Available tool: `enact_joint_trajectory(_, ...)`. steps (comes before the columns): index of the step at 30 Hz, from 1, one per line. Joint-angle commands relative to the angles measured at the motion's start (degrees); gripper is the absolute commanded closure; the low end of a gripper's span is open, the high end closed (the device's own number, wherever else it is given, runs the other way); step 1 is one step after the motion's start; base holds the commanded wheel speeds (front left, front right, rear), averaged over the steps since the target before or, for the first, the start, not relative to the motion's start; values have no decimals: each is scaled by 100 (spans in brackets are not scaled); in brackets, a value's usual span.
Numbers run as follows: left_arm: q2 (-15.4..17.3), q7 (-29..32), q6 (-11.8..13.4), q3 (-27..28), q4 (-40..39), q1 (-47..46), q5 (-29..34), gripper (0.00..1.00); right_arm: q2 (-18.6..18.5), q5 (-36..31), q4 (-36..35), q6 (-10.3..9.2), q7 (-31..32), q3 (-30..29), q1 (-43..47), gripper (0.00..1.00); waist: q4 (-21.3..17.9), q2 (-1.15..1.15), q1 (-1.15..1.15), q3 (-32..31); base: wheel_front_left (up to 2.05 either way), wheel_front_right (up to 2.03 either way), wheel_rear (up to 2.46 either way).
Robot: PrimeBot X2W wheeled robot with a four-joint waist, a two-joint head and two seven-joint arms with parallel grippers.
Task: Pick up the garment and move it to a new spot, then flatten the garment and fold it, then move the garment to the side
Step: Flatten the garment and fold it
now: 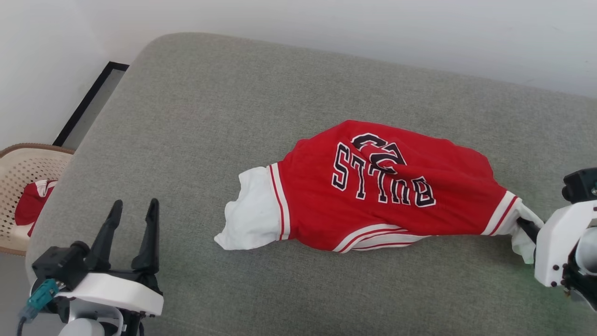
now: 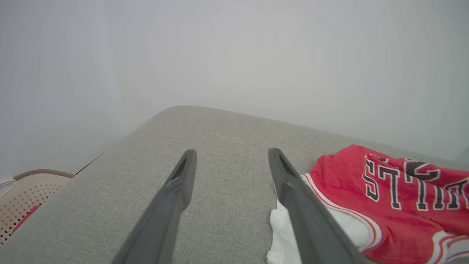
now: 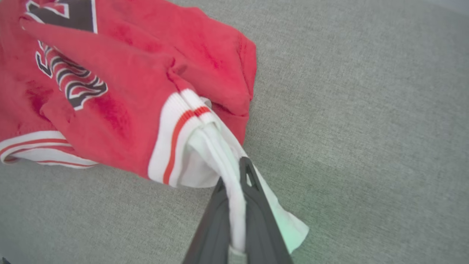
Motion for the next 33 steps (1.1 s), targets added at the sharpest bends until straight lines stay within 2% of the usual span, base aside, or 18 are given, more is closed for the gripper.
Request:
enact_joint_trajectory(1, -10, -28, -34, 38, 15, 17, 54, 0, 40, -53, 176, -4, -106, 22, -96, 100, 14, 0, 0, 4, 0, 0, 0)
enact_joint_trajectory(3, -39, -28, -53, 42, 28, 5, 94, 0, 72, -91, 472, -4, -201, 101, -166, 98, 24, 0, 0, 1, 0, 0, 0)
enact_joint_trajectory(5, -60, -28, -70, 50, 27, -4, 123, 0, 97, -106, 740, -4, -333, 173, -272, 63, 22, 0, 0, -10, 0, 0, 0)
enact_joint_trajectory(6, -64, -28, -73, 52, 20, -6, 139, 0, 90, -134, 862, -4, -401, 214, -316, 51, 20, 0, 0, -16, 0, 0, 0)
enact_joint_trajectory(7, -71, -28, -78, 41, 15, -2, 146, 0, 87, -145, 967, -4, -454, 267, -348, 6, 15, 0, 0, -24, 0, 0, 0)
enact_joint_trajectory(8, -65, -28, -83, 22, 12, 4, 159, 0, 72, -146, 1046, -4, -515, 321, -383, 0, 9, 0, 0, -33, 0, 0, 0)
enact_joint_trajectory(12, -4, -28, -78, -47, -13, 78, 138, 0, -9, -62, 1137, -4, -693, 444, -471, 0, -68, 0, 0, -99, 0, 0, 0)
enact_joint_trajectory(19, 172, -28, -81, -210, -95, 172, 8, 0, -74, 6, 585, -4, -1019, 341, -274, 0, -306, 0, 0, -241, 0, 0, 0)
enact_joint_trajectory(25, 400, -28, -81, -418, -67, 212, -100, 0, 172, -270, -210, -4, -1453, -39, 6, 0, -586, 0, 0, -303, 0, 0, 0)
enact_joint_trajectory(33, 622, 88, -81, -616, 201, 91, -179, 0, 723, -811, -944, -4, -2156, -518, 280, 0, -975, 0, 0, -317, 0, 0, 0)
